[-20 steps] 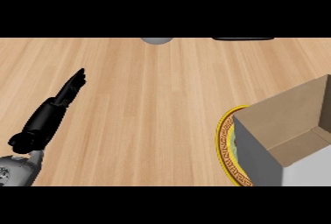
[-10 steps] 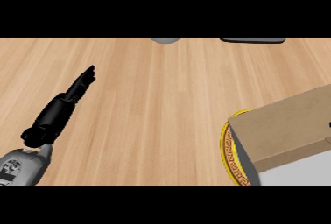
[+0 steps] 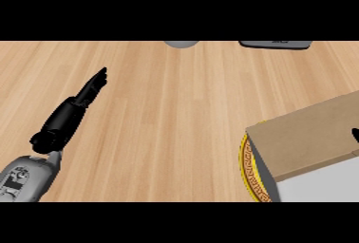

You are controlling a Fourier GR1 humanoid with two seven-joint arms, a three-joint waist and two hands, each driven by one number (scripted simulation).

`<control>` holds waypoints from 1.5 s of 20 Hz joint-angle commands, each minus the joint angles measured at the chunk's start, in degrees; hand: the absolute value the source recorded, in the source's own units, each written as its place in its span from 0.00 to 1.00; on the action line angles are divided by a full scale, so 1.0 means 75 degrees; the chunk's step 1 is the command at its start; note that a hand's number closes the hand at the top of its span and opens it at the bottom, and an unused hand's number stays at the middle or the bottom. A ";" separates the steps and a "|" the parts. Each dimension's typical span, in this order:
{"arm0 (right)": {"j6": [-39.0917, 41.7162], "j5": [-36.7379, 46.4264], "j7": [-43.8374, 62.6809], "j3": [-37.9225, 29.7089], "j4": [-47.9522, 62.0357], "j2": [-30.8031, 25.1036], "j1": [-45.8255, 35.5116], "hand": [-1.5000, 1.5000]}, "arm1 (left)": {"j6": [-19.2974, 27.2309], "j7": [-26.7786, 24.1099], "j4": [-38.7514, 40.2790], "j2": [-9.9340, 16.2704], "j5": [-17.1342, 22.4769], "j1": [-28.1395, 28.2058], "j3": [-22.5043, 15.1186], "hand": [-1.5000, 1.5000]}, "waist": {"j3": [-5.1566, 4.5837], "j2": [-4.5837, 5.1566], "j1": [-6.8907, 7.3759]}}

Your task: Pick the croissant from the plate and place it in the cardboard box

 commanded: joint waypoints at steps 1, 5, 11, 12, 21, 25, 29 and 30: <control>0.0523 0.0151 0.0221 0.0918 0.0679 0.0485 -0.0382 0.00 | 0.0020 -0.0100 0.0027 -0.0087 -0.0054 0.0008 0.0099 0.50 | 0.0196 0.0133 0.0064; 0.0311 0.0769 0.0240 0.1376 0.1159 0.1074 -0.0507 0.00 | -0.0039 0.0061 -0.0157 -0.0087 -0.0009 0.0093 0.0107 0.50 | 0.0203 0.0124 0.0072; 0.0668 0.0917 0.0410 0.1564 0.1398 0.1323 -0.0741 0.00 | -0.0248 -0.0162 -0.0259 0.0091 0.0018 0.0456 0.0193 0.50 | 0.0192 0.0097 0.0101; 0.0635 0.1043 0.0114 0.1477 0.1790 0.1237 -0.0730 0.00 | -0.0085 0.0212 -0.0021 -0.0066 -0.0132 -0.0080 0.0146 0.50 | 0.0204 0.0129 -0.0044; 0.0435 0.1599 -0.0136 0.1858 0.2092 0.1920 -0.0573 0.00 | -0.0070 0.0140 -0.0144 -0.0060 -0.0171 0.0044 0.0246 0.50 | 0.0214 0.0087 -0.0076; 0.0487 0.1650 -0.0314 0.1816 0.2528 0.2178 -0.0785 0.00 | -0.0240 0.0210 -0.0083 -0.0145 -0.0033 -0.0131 0.0237 0.50 | 0.0214 0.0140 -0.0020; 0.0532 0.1832 -0.0309 0.1827 0.2820 0.2233 -0.0642 0.00 | -0.0095 -0.0020 -0.0026 -0.0268 -0.0173 0.0130 0.0179 0.50 | 0.0208 0.0137 -0.0041; 0.0561 0.1859 -0.0166 0.1774 0.2757 0.2256 -0.0640 0.00 | -0.0183 -0.0029 -0.0029 -0.0004 -0.0104 0.0158 0.0415 0.50 | 0.0204 0.0115 -0.0022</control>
